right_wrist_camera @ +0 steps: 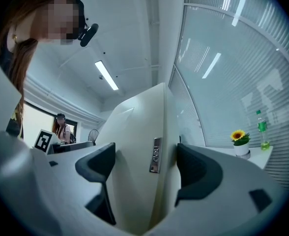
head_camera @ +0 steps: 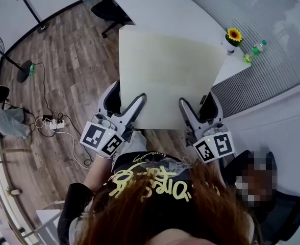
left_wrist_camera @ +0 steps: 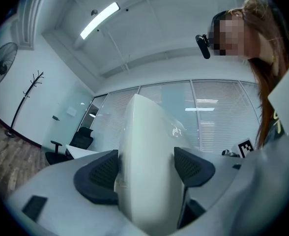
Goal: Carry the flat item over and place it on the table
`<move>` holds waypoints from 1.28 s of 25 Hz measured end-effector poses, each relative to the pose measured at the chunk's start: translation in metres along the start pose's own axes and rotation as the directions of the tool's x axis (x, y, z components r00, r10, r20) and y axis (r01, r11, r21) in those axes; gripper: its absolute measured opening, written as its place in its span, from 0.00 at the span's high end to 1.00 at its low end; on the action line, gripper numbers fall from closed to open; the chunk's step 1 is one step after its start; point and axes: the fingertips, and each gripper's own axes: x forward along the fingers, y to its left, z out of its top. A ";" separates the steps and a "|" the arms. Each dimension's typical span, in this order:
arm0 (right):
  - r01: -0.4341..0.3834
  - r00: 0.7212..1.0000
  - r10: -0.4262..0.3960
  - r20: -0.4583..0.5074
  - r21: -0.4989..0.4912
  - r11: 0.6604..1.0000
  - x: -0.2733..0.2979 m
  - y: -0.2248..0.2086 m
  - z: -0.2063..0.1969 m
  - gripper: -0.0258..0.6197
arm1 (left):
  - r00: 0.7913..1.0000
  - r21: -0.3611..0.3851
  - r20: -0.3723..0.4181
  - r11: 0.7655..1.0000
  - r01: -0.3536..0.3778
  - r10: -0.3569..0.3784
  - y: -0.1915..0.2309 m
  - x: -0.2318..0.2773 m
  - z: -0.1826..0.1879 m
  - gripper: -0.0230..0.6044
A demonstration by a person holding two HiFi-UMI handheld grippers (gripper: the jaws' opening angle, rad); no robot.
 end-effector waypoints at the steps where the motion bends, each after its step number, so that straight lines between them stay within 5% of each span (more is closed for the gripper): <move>1: 0.002 1.000 -0.002 -0.001 -0.001 1.000 0.008 -0.003 -0.001 0.38 | 1.000 -0.001 0.000 1.000 0.002 -0.002 0.006 0.006 0.000 0.40; 32: 0.165 0.986 -0.165 0.009 -0.002 0.986 0.220 -0.116 0.004 0.38 | 0.987 -0.043 -0.059 0.989 0.144 -0.146 0.171 0.219 0.018 0.40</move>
